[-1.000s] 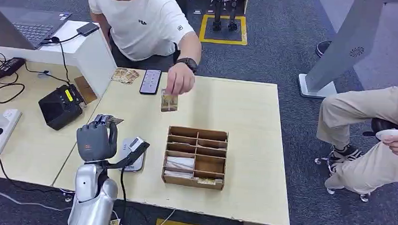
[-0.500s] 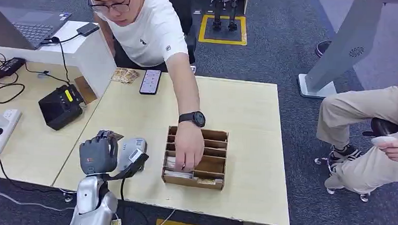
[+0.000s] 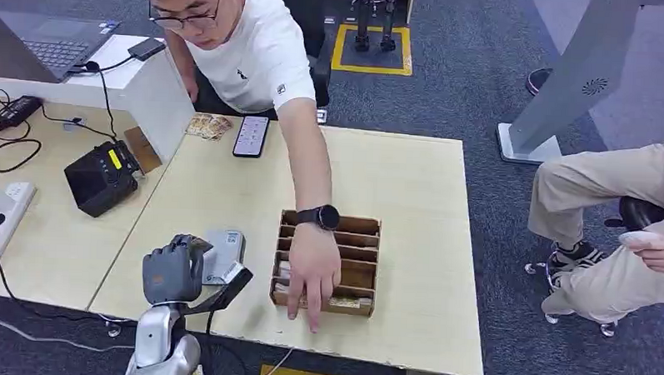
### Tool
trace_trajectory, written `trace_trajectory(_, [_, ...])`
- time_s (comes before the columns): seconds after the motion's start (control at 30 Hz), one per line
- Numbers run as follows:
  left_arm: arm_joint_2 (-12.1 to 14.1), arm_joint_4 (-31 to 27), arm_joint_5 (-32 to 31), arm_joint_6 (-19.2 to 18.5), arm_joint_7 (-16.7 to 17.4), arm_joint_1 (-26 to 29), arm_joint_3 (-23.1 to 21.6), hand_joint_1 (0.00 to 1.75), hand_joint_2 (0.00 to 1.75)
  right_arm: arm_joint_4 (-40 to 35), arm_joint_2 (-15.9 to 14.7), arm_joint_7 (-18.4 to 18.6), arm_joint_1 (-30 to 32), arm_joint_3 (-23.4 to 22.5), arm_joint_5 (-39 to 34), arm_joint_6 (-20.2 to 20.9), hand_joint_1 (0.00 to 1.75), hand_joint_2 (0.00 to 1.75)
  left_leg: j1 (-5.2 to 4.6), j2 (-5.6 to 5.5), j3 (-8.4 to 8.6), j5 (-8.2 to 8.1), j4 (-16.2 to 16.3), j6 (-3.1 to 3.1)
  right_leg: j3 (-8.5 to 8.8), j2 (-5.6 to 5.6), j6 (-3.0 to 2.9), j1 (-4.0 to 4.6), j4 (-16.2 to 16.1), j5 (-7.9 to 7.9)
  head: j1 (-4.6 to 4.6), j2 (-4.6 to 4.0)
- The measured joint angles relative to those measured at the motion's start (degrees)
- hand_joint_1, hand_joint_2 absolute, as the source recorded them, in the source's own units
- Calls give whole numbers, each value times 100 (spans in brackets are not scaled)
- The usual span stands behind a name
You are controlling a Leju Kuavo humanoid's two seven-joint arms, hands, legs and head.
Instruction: Pass the card to the sensor for recognition and then transmit it.
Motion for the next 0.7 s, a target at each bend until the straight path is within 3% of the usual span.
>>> trace_trajectory(0.43, [0,276,-13,17,-162,39,-61,175,175,0,0,-74,-1,0,-79,0,0,175,0,-1,3,0,0,0,3,-1,0,0,0,0,0,0])
trace_trajectory(0.7, [26,507,-59,17,-92,-6,-173,175,175,0,0,-118,-1,0,-88,0,0,175,-1,-1,11,0,-1,0,12,-1,0,0,0,0,0,0])
